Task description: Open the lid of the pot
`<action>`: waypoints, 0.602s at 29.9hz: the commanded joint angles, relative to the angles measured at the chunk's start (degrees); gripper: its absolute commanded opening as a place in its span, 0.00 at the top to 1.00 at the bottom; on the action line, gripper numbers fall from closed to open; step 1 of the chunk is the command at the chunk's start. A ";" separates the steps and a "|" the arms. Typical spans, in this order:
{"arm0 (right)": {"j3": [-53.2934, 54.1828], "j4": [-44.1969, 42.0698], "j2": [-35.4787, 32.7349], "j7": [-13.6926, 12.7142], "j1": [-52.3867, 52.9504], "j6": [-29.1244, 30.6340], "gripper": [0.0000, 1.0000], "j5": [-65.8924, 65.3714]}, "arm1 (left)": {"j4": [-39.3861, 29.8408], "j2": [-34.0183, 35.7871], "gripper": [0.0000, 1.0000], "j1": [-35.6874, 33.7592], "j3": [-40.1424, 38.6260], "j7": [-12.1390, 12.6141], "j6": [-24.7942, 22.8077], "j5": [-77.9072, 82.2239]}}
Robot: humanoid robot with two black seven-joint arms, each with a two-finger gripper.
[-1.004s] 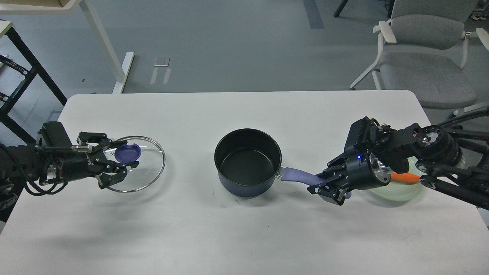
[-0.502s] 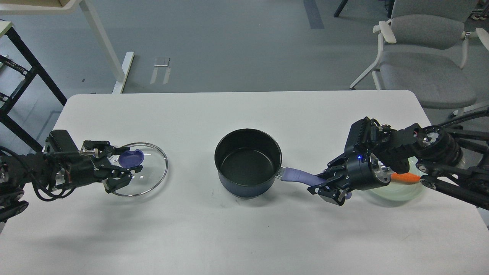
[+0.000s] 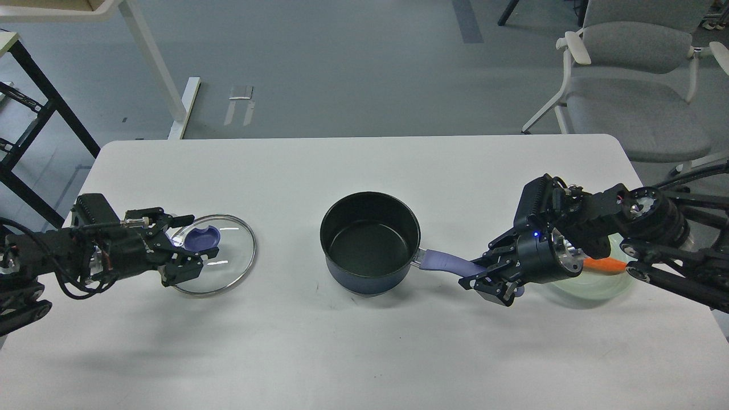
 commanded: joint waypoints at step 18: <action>0.21 0.69 -1.33 0.00 0.18 -0.03 0.05 0.97 | -1.98 -1.11 0.01 -13.53 -10.18 0.00 -30.14 -82.74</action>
